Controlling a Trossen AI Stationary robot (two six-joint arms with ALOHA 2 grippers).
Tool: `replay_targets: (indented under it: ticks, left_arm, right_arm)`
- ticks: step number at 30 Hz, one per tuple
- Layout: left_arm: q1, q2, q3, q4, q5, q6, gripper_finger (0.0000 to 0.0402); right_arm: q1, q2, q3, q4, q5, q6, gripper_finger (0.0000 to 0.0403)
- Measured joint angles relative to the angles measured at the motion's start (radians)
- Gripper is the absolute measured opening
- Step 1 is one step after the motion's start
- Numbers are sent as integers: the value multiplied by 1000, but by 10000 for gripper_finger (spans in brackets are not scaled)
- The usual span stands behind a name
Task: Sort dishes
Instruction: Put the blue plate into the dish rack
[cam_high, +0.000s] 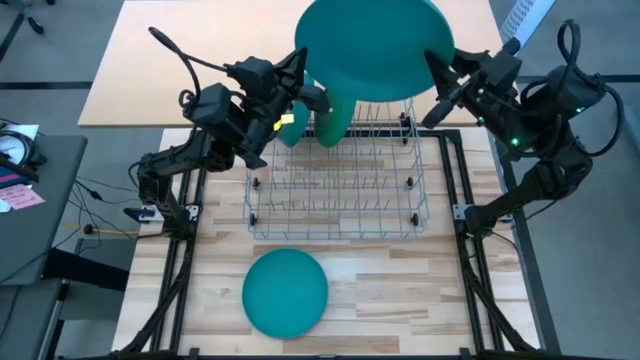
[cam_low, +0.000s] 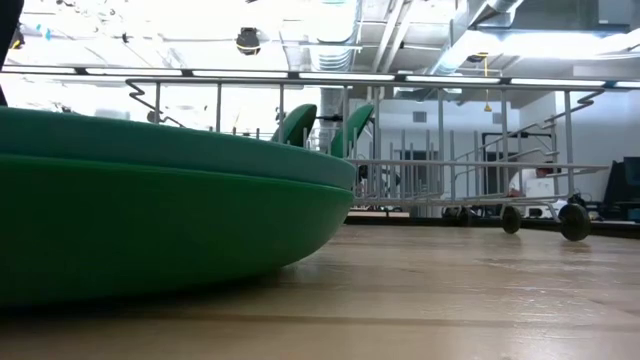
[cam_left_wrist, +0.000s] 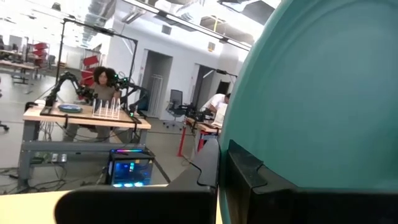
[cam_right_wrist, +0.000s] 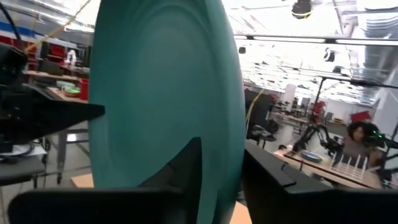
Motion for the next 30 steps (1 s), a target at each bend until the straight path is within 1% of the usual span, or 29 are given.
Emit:
replay_targets:
  ticks: [5,9,12,18,22,26,30]
  left_arm:
    - [0,0,0,30,0,37,0]
    - [1,0,0,30,1,41,0]
    - [1,0,0,28,0,49,0]
    - [1,0,0,30,-14,73,0]
    - [5,0,0,30,-14,77,0]
    - [14,0,0,30,-16,77,0]
    - [22,0,0,36,-17,77,0]
  right_arm:
    - [0,0,0,-1,60,-1,139]
    - [0,0,0,-6,67,-1,147]
    - [0,0,0,-6,67,-1,137]
    - [0,0,0,-10,97,0,99]
    - [0,0,0,-17,100,1,85]
    - [0,0,0,-23,101,3,83]
    - [9,0,0,-34,118,2,94]
